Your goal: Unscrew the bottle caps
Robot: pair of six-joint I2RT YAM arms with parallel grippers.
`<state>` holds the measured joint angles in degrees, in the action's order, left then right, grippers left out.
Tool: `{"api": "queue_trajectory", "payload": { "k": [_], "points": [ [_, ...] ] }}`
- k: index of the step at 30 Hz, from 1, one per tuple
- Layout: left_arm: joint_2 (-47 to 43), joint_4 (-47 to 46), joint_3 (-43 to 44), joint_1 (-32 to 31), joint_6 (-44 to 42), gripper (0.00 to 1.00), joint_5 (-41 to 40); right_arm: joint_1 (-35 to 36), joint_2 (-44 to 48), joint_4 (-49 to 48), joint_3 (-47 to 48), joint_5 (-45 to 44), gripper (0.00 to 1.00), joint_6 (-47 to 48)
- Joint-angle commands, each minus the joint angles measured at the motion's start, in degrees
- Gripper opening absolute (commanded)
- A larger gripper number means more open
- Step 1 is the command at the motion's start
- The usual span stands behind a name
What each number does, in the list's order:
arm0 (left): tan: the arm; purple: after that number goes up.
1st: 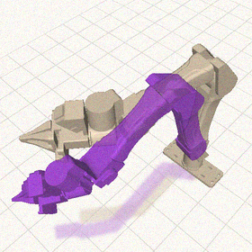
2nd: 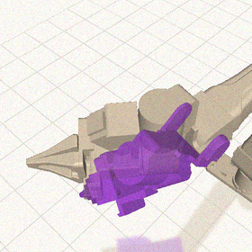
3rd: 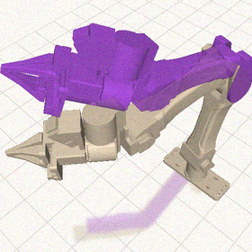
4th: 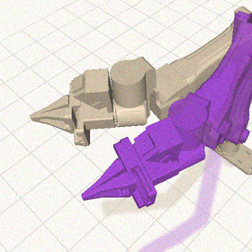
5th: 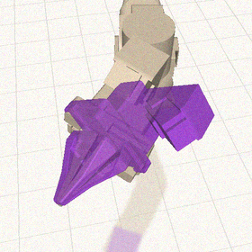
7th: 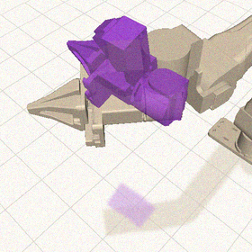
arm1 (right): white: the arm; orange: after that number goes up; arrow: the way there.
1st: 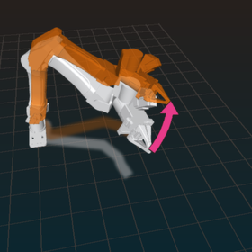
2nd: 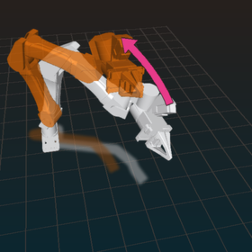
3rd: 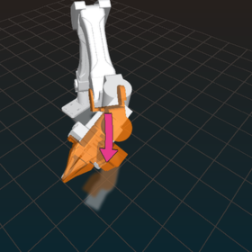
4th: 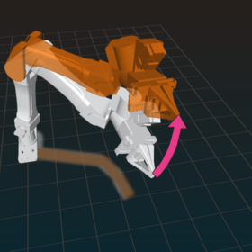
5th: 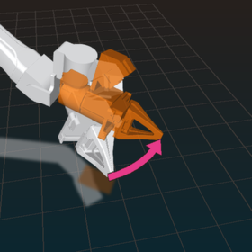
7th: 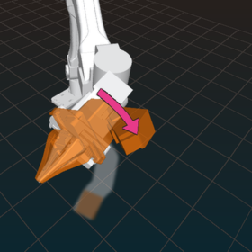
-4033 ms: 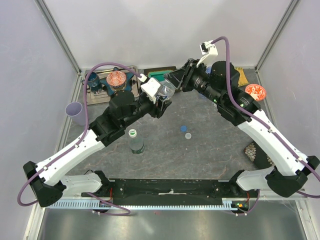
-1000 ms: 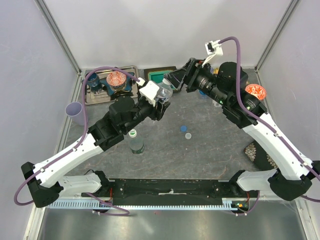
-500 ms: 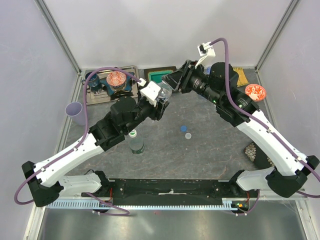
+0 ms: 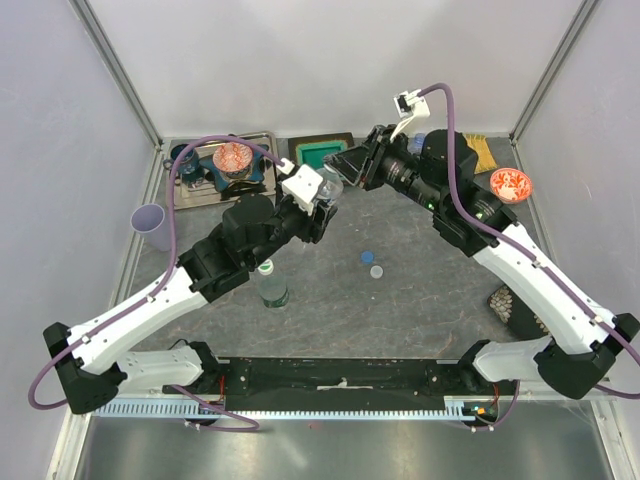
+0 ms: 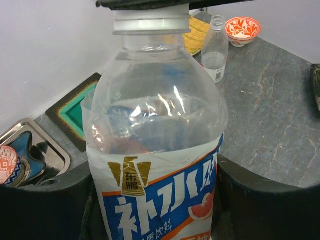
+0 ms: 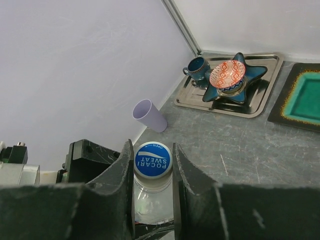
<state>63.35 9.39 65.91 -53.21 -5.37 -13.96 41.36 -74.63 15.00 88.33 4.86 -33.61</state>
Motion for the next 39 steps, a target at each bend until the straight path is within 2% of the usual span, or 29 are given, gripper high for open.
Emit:
{"api": "queue_trajectory", "payload": {
  "k": [1,4,5,7,8,12,17,18,20,21,28,32,39],
  "points": [
    [-2.44,-3.68,2.90,-0.31,-2.28,0.43,4.37,0.30,2.03,1.25,-0.89,7.33,0.00,6.44],
    [-2.97,-0.09,5.71,0.12,-2.28,0.42,13.48,0.21,2.30,3.36,1.04,12.51,0.00,10.30],
    [-3.06,0.80,6.50,0.73,-2.02,0.41,21.52,0.21,2.56,4.06,1.40,13.93,0.00,11.79],
    [-2.88,3.95,9.13,2.31,-0.44,0.40,31.04,0.03,3.17,4.42,1.93,16.65,0.00,12.95],
    [-2.71,4.75,9.93,3.11,0.35,0.40,40.49,-0.23,3.70,4.42,2.02,19.28,0.00,14.17],
    [-2.09,3.71,11.17,7.41,7.27,0.40,59.10,-0.93,5.11,4.24,2.37,25.53,0.00,15.84],
    [-1.39,-6.02,7.93,15.32,18.09,0.40,78.07,-0.94,7.47,3.02,1.67,32.74,0.00,18.75],
    [-1.22,-12.57,7.14,16.46,23.24,0.40,80.38,-1.02,8.00,2.40,0.53,35.97,0.00,19.19],
    [-0.34,-18.67,5.20,18.75,28.28,0.40,85.82,-1.02,9.67,-0.48,-0.88,39.24,0.00,19.98],
    [0.19,-23.58,4.76,19.19,32.74,0.40,87.24,-1.02,10.20,-1.46,-2.28,42.74,0.00,20.24],
    [5.64,-42.75,2.74,19.72,48.33,0.40,93.67,-1.02,11.26,-6.57,-6.07,52.87,0.00,22.96],
    [7.75,-49.62,2.12,19.72,54.31,0.40,95.16,-0.94,10.21,-7.97,-5.98,59.97,0.00,23.76],
    [8.28,-49.29,1.59,19.64,54.06,0.41,95.69,-0.93,9.77,-8.94,-7.65,63.87,0.00,23.94]
  ]
}}
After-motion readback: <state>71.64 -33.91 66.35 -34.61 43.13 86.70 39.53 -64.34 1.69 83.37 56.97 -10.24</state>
